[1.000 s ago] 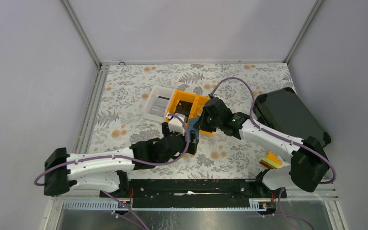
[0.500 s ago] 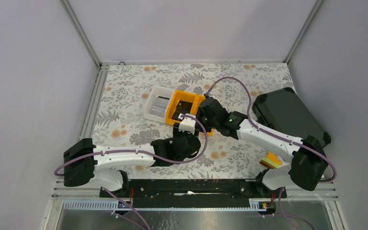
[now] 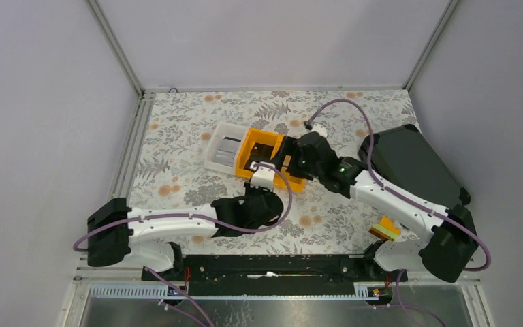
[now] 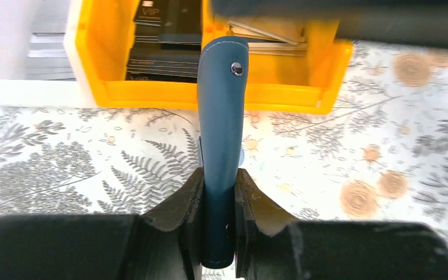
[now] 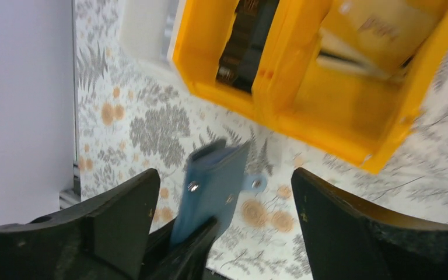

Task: Put the credit cards into the card holder
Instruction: Close the card holder at the center of the board.

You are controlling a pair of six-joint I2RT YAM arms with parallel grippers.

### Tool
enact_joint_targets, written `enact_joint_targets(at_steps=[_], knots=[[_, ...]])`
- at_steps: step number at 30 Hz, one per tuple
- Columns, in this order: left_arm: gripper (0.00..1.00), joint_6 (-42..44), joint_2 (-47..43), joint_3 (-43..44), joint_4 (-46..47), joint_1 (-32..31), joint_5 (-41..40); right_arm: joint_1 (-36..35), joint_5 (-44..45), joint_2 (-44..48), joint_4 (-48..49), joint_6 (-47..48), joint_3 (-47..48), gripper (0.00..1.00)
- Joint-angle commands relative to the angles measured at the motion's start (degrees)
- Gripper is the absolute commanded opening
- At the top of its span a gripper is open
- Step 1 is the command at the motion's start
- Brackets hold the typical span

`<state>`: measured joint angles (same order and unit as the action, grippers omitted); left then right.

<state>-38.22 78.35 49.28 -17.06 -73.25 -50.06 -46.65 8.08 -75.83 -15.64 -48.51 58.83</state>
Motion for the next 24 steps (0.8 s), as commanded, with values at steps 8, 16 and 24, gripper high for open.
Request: enact_joint_targets(at_steps=[8, 16, 24], knots=[[0.00, -4.07, -24.49, -15.62, 22.24, 17.53, 43.74, 15.32, -32.16, 12.25, 15.58, 23.34, -11.12, 1.00], [0.00, -9.63, -36.71, -22.57, 33.08, 29.54, 65.81, 16.07, -47.28, 15.93, 21.97, 21.03, -16.69, 0.99], [0.00, -9.35, -40.63, -24.06, 34.26, 30.48, 63.59, 15.98, -50.70, 15.81, 34.96, 3.73, -26.08, 0.66]])
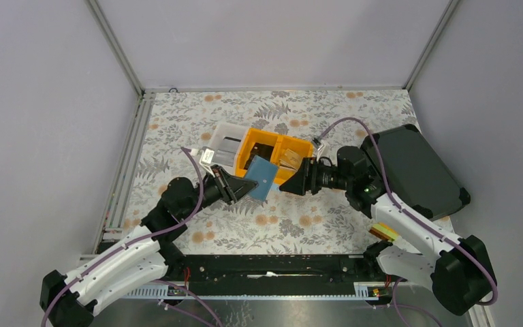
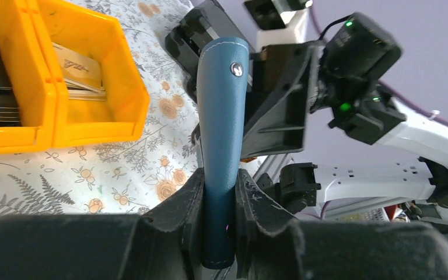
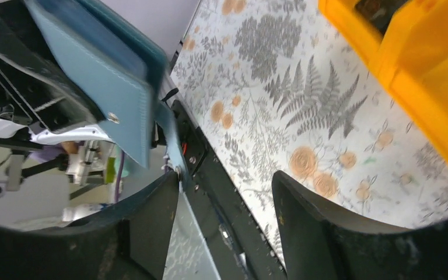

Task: Put the credit cards into the card holder
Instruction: Close the card holder at the center of the board.

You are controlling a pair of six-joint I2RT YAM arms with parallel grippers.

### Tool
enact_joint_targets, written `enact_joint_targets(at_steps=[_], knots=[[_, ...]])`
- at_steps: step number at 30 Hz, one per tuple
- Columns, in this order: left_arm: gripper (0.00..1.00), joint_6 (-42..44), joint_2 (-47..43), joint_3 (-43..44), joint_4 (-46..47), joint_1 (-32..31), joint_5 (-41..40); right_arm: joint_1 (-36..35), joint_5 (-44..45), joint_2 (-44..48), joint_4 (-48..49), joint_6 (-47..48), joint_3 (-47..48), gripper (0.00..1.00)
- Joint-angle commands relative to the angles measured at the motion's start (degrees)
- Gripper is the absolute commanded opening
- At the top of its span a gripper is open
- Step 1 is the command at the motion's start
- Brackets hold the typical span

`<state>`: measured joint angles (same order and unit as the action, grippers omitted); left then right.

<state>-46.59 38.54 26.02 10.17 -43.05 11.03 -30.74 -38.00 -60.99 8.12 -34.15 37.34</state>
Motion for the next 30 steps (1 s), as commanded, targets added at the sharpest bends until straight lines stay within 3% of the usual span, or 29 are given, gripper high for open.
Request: enact_joint_targets(at_steps=[1, 12, 30], knots=[[0.00, -1.23, -0.84, -1.02, 7.31, 0.39, 2.32, 0.11, -4.93, 1.37, 13.44, -11.99, -5.51, 0.63], [0.00, -1.96, -1.61, -2.61, 7.92, 0.34, -0.36, 0.07, -6.71, 0.26, 15.11, -14.41, -5.00, 0.34], [0.00, -3.36, -2.03, -4.01, 9.18, 0.36, -1.70, -0.02, -8.89, -2.04, 18.41, -16.25, -6.43, 0.28]])
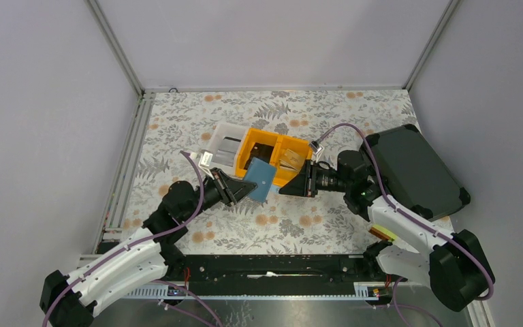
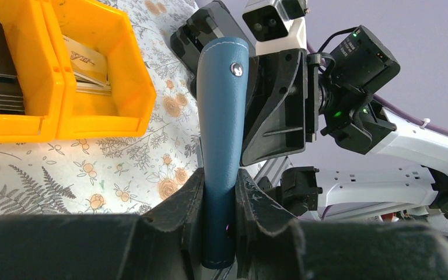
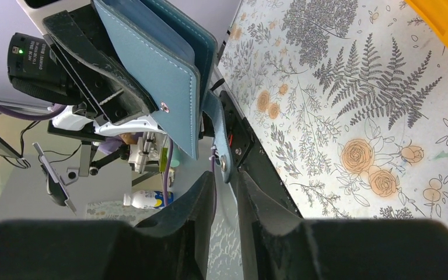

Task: Put the credit cards into the card holder
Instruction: Close the card holder at the center of the board.

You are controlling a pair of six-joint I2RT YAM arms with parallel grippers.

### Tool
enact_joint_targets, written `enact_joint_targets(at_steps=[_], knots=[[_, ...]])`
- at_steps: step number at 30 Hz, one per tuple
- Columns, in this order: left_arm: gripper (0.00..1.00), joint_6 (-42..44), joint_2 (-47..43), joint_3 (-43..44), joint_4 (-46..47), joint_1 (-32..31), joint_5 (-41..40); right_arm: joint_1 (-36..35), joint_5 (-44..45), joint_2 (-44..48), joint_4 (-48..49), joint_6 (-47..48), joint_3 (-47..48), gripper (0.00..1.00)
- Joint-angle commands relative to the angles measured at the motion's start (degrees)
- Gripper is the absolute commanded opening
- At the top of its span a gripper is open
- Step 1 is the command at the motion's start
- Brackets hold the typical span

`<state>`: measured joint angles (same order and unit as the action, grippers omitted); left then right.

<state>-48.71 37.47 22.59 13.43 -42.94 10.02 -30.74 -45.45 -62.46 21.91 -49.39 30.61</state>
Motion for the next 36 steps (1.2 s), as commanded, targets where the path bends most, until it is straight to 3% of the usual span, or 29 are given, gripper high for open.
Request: enact_joint_targets(at_steps=[1, 8, 13, 19, 24, 30, 36], knots=[[0.00, -1.37, -1.05, -0.75, 6.11, 0.23, -0.65, -0.02, -1.26, -0.90, 4.60, -1.05, 0.41, 0.28], [0.00, -1.65, -1.18, -1.26, 6.38, 0.27, -0.92, -0.04, -2.23, -1.87, 5.99, -1.85, 0.19, 0.17], [0.00, -1.64, -1.42, -1.39, 6.50, 0.23, -1.73, -0.02, -2.41, -1.69, 3.70, -1.10, 0.02, 0.27], [0.00, -1.74, -1.60, -1.54, 6.61, 0.22, -1.95, 0.02, -2.36, -1.61, 3.32, -0.90, -0.33, 0.27], [0.00, -1.91, -1.61, -1.63, 6.61, 0.22, -1.78, 0.00, -2.35, -1.98, 3.80, -0.67, -0.33, 0.19], [0.00, -0.83, -1.38, -1.93, 6.29, 0.23, -1.71, -0.08, -1.65, -1.56, 5.25, -1.03, -0.04, 0.00], [0.00, 2.59, -0.31, -0.76, 3.00, 0.15, -2.91, -1.60, 1.52, -1.71, 3.33, 0.39, 3.36, 0.00]])
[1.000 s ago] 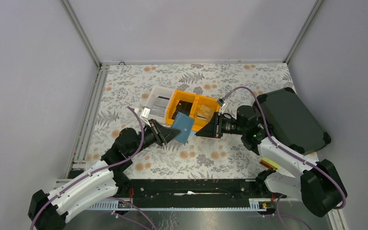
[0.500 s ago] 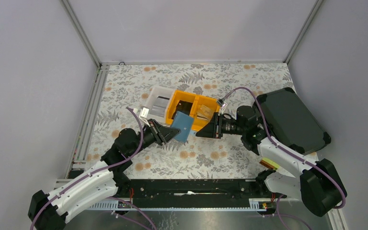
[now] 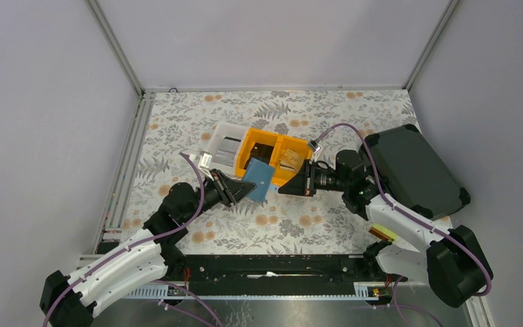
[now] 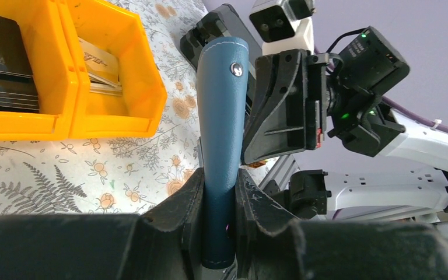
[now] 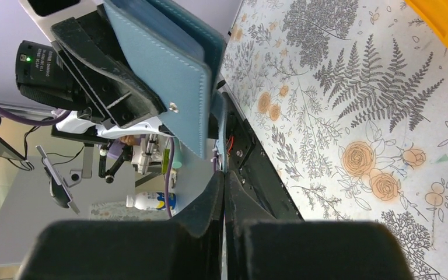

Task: Put the credit cards into the card holder
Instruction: Close the card holder at the center of the board.

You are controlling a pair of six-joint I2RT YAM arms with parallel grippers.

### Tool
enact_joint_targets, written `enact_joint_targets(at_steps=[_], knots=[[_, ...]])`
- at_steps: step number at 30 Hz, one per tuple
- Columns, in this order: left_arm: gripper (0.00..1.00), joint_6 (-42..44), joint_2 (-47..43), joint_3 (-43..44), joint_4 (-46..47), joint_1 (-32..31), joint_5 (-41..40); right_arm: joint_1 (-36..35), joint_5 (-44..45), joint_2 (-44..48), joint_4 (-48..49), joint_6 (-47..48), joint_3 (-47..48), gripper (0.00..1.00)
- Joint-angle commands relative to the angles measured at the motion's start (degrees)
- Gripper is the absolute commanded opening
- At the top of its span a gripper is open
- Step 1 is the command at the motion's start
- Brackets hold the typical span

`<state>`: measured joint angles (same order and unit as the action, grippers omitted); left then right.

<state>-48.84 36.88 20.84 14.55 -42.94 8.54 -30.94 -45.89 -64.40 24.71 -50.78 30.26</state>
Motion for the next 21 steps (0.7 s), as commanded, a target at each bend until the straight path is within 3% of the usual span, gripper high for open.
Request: enact_joint_targets(at_steps=[1, 11, 21], knots=[[0.00, 3.08, 0.49, 1.11, 1.31, 0.16, -1.66, -2.06, 2.87, -0.02, -0.35, 2.49, 4.69, 0.00], [0.00, 6.12, -0.52, 1.34, -2.06, -0.27, -4.37, -6.51, 9.49, -5.87, -5.32, 3.84, 11.06, 0.00], [0.00, 7.20, 0.20, 1.25, -1.81, -0.51, -2.50, -8.17, 8.48, -10.23, 1.59, 1.89, 11.74, 0.00]])
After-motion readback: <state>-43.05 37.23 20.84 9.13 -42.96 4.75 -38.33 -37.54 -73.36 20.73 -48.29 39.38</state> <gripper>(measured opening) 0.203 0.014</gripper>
